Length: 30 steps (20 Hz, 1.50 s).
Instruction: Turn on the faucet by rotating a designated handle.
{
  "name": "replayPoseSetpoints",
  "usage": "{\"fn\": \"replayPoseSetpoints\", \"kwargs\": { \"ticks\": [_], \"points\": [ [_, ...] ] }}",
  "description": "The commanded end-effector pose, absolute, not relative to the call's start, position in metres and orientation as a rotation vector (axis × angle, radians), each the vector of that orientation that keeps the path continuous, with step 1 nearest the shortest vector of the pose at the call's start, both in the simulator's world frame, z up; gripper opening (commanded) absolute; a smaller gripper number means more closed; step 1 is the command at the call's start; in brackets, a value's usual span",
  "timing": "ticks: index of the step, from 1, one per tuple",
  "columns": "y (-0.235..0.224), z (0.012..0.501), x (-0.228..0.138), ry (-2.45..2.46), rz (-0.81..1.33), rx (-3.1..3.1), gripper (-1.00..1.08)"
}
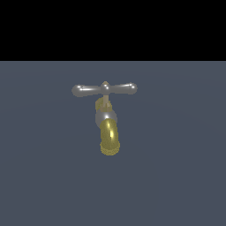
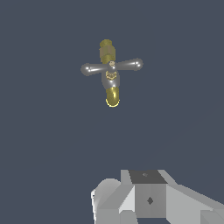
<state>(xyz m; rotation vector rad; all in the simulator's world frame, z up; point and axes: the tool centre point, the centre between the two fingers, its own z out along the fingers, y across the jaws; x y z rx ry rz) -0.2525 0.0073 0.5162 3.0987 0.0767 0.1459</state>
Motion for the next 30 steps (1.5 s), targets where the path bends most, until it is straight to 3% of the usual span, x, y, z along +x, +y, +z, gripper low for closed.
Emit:
{"fn": "replayPoseSetpoints", "kwargs": {
  "ticks": [1, 14, 30],
  "points": [
    [0.007, 0.516, -0.252, 0.077, 0.146, 3.099, -1.00],
    [-0.006, 0.497, -0.247, 0.234, 0.139, 3.093, -1.00],
    [-0.046, 0.430, -0.217, 0.776, 0.112, 3.011, -1.00]
  ]
}}
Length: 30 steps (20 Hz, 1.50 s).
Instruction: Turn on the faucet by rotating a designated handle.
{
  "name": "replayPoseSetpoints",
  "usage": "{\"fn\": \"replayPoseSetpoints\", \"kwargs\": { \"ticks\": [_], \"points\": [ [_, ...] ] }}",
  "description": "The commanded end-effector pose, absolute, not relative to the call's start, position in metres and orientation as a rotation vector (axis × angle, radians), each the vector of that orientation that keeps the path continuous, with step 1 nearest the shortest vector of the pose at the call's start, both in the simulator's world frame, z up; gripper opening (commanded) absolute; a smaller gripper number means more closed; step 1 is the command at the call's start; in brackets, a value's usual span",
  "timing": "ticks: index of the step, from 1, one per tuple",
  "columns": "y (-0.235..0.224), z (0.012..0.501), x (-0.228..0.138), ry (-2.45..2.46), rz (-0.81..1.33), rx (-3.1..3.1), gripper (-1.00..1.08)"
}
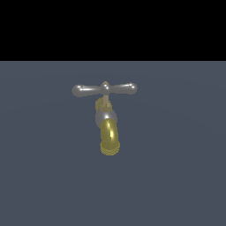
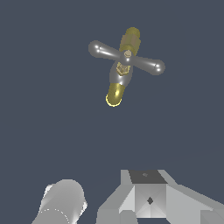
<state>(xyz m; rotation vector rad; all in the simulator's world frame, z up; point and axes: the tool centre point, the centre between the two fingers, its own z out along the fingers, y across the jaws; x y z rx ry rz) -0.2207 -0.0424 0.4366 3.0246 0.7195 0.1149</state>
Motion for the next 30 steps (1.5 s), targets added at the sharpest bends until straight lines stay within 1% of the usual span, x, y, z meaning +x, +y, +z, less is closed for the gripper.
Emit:
{"fn": "replayPoseSetpoints", "kwargs": {
  "ticks": [1, 16, 30],
  "points": [
    [-0.049, 0.425, -0.215, 0.812, 0.110, 3.002, -1.00],
    [-0.078, 0.357, -0.172, 1.334, 0.078, 2.817, -1.00],
    [-0.091, 0.296, -0.127, 1.764, 0.047, 2.576, -1.00]
  ]
}}
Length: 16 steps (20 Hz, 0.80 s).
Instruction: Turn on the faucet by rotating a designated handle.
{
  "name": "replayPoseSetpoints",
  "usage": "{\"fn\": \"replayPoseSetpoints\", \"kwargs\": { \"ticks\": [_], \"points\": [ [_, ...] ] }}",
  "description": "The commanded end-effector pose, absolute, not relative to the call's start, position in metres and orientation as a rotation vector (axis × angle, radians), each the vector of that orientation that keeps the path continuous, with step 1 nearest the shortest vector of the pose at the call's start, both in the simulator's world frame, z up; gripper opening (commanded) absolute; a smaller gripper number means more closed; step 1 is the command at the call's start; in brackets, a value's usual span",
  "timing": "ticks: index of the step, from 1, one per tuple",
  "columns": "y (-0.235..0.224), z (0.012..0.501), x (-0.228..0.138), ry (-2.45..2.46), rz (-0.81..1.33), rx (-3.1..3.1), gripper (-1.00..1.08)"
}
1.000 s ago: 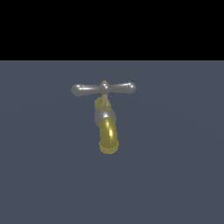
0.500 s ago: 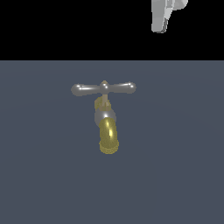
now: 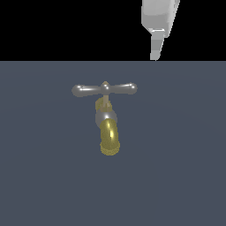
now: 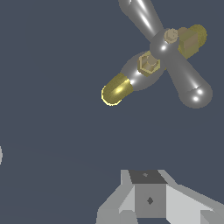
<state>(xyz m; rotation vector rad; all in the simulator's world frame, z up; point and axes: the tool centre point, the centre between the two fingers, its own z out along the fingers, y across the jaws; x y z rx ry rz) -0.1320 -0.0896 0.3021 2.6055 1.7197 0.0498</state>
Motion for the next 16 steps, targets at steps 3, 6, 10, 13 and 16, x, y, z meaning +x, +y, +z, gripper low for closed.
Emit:
{"fn": "replayPoseSetpoints", "kwargs": {
  "ticks": [3, 6, 10, 13, 16],
  "points": [
    [-0.091, 0.283, -0.118, 1.845, 0.040, 2.519, -1.00],
    [-0.091, 0.272, -0.109, 1.923, 0.034, 2.462, -1.00],
    [-0.091, 0.256, -0.097, 2.020, 0.026, 2.386, -1.00],
    [-0.089, 0.245, -0.089, 2.089, 0.021, 2.328, -1.00],
    [-0.087, 0.234, -0.081, 2.154, 0.016, 2.271, -1.00]
  ]
}}
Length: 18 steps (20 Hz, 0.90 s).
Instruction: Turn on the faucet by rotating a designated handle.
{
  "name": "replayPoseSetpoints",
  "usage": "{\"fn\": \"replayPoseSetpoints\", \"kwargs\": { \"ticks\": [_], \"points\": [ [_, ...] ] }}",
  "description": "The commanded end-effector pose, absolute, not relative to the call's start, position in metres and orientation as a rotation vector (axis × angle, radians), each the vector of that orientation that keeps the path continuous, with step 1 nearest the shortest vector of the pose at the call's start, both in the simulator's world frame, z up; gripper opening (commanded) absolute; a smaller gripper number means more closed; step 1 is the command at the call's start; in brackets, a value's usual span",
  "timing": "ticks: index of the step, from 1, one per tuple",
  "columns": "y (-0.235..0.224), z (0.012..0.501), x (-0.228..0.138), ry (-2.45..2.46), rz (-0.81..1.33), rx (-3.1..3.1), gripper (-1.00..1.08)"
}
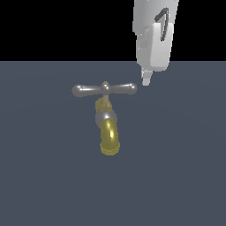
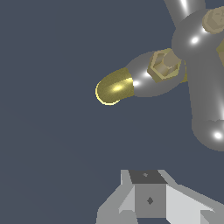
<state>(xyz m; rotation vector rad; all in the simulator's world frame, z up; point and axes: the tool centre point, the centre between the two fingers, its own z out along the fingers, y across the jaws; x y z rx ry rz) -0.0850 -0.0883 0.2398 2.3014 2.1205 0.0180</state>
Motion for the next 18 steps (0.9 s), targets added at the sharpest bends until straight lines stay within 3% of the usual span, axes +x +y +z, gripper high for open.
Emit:
{"fn": "replayPoseSetpoints", "kwargs": {
  "ticks": [1, 18],
  "points": [
    [-0.087, 0.231, -0.078, 2.175, 0.014, 2.252, -1.00],
    [-0.077, 0.197, -0.055, 2.368, 0.000, 2.064, -1.00]
  ]
}}
